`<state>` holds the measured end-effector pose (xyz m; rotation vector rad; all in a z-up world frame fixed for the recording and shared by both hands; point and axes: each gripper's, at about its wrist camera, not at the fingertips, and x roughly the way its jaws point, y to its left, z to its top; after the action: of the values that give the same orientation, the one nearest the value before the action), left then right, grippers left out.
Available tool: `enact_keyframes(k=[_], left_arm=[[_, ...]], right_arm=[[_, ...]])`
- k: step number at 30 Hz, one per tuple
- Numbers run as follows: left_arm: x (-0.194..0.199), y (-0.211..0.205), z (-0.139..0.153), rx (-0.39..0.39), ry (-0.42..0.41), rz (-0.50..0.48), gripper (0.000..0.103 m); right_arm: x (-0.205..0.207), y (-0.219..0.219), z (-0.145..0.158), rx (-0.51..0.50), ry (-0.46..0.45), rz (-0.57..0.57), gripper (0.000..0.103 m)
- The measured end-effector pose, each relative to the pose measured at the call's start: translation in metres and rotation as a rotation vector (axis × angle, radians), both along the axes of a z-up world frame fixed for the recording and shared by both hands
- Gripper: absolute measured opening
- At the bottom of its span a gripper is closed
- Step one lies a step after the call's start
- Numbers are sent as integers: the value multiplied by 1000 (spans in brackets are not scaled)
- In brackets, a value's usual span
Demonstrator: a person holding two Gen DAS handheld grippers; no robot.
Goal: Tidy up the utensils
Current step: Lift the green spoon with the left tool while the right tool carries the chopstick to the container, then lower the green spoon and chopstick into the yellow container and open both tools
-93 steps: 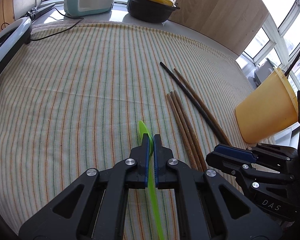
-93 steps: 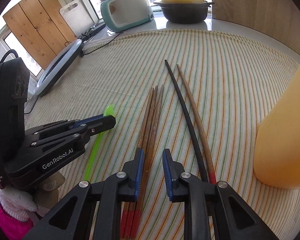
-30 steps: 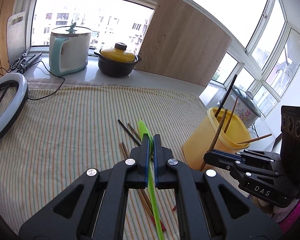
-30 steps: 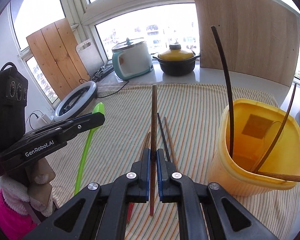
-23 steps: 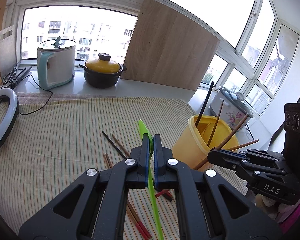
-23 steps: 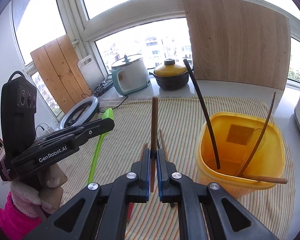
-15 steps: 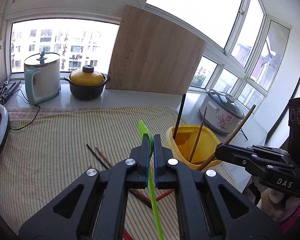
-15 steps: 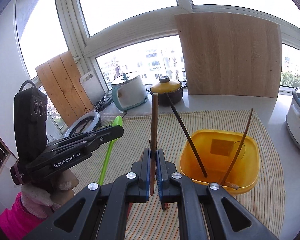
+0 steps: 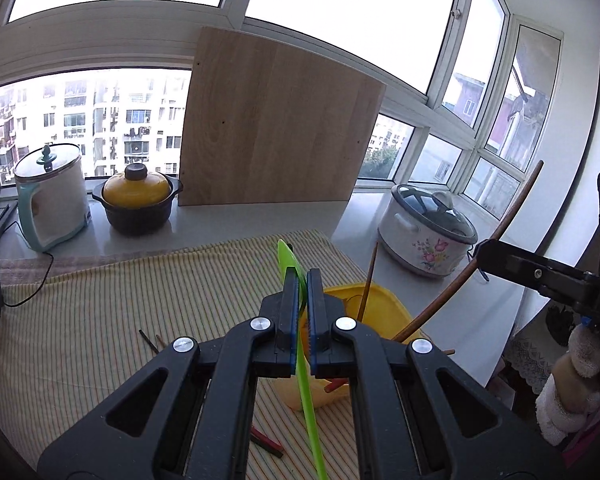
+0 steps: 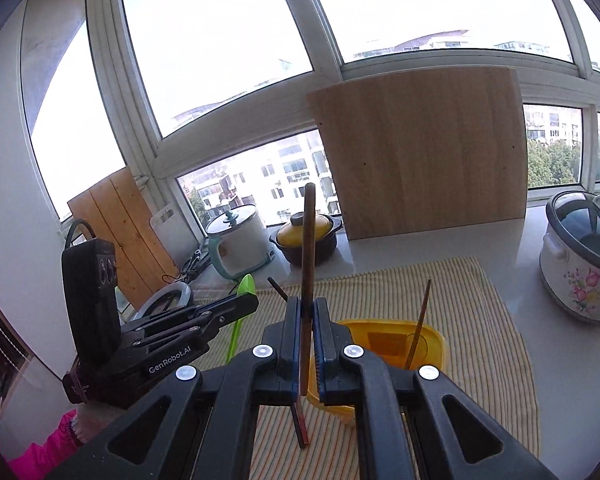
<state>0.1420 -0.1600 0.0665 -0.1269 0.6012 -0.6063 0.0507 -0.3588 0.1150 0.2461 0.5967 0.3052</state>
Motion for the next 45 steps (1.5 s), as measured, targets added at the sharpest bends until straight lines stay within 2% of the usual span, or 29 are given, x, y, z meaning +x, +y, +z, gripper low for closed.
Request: enact_keyframes(k=[10,19,31,41,45], left_arm=[[12,-49,7,59,-62,-20,1],[38,-79,2,70,-98,2,1],[61,-94,-11,74,-104,56,1],[56,-101,-15,84,-105,22,1],[53,-98,-14,78,-93,13,1]], right_arm=[[3,-35,9,32,-19,-79,3],[16,-59,-11,36,37,-121,3],[27,-73,-31,40,81,-131,3],[32,-73,-54,47,142,-130,4],[32,-72,-62,50,159,-137,8]])
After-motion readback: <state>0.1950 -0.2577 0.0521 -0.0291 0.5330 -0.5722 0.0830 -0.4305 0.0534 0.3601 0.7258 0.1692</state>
